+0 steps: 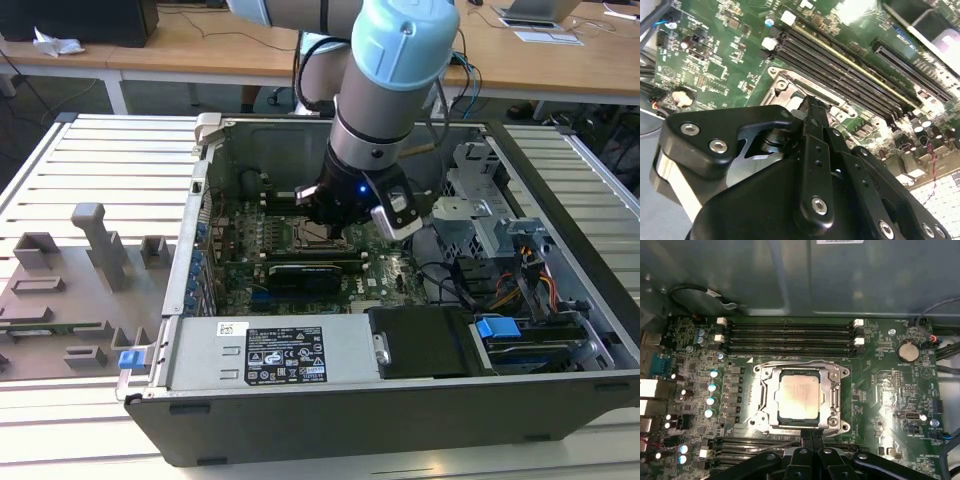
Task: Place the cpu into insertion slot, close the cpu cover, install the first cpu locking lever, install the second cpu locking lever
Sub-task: 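Install the second cpu locking lever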
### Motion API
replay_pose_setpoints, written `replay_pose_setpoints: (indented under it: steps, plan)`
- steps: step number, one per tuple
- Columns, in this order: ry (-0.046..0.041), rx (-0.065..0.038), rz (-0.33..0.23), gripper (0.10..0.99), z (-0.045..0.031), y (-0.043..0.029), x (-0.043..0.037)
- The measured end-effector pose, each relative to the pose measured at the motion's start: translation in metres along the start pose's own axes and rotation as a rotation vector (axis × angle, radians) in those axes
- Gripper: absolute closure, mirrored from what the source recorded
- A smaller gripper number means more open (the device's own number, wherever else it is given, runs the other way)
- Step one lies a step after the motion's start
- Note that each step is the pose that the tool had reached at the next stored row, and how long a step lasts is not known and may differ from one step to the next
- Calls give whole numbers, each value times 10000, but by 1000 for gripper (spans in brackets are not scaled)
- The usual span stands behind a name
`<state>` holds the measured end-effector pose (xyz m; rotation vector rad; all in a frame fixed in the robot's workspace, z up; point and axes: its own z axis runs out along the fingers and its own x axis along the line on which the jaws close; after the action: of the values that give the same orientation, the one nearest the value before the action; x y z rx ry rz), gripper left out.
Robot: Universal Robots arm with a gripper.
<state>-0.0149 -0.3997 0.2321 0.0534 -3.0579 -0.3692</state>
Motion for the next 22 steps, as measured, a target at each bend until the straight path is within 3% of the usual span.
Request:
replay_pose_setpoints:
  steps: [3,8,11,14,22]
  plan:
    - [0,-16,1,980,8,-64,99]
    - [-2,-114,-11,980,87,-75,303]
    - [2,-186,-39,980,147,-94,386]
    - [16,-210,-101,980,221,-116,426]
    - [72,-285,-337,980,319,-133,534]
